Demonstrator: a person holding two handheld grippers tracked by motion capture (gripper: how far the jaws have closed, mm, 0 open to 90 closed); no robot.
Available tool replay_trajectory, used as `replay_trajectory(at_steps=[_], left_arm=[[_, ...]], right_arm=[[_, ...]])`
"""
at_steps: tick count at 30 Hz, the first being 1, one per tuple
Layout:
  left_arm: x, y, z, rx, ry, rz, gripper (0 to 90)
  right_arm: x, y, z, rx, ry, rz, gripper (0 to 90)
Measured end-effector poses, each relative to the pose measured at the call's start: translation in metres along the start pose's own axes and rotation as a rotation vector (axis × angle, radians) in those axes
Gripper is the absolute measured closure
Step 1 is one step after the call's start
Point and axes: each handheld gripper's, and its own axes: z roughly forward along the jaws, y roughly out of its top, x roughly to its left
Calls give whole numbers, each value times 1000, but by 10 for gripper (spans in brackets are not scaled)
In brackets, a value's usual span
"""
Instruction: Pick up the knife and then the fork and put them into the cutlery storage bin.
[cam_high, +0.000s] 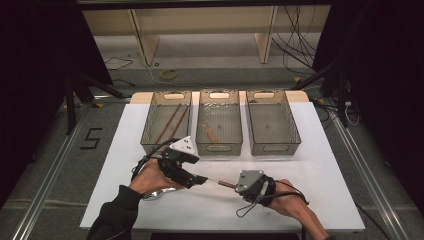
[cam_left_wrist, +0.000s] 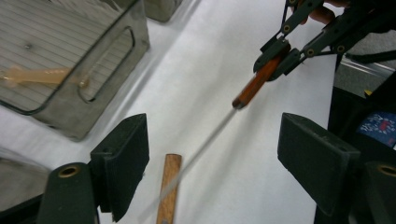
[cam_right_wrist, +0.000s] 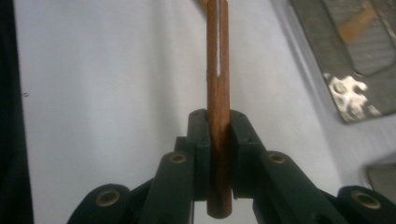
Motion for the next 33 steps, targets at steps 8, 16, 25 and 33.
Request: replay_trajectory(at_steps=[8,16,25,33], left_arm=[[3,-9,-6,-30,32,-18,232],[10,-24,-5,-40,66,-72,212],[18,-40,-8,-105,114,-123,204],[21,-53,-7,-134,138,-152,203]], right_arm=[[-24,-12,-12,-27,-74,152,816],[-52,-25,-30,-96,-127,338,816],[-80,-37,-43,-137,-180,489,815],[-100,-45,-47,-143,-222,569,816]])
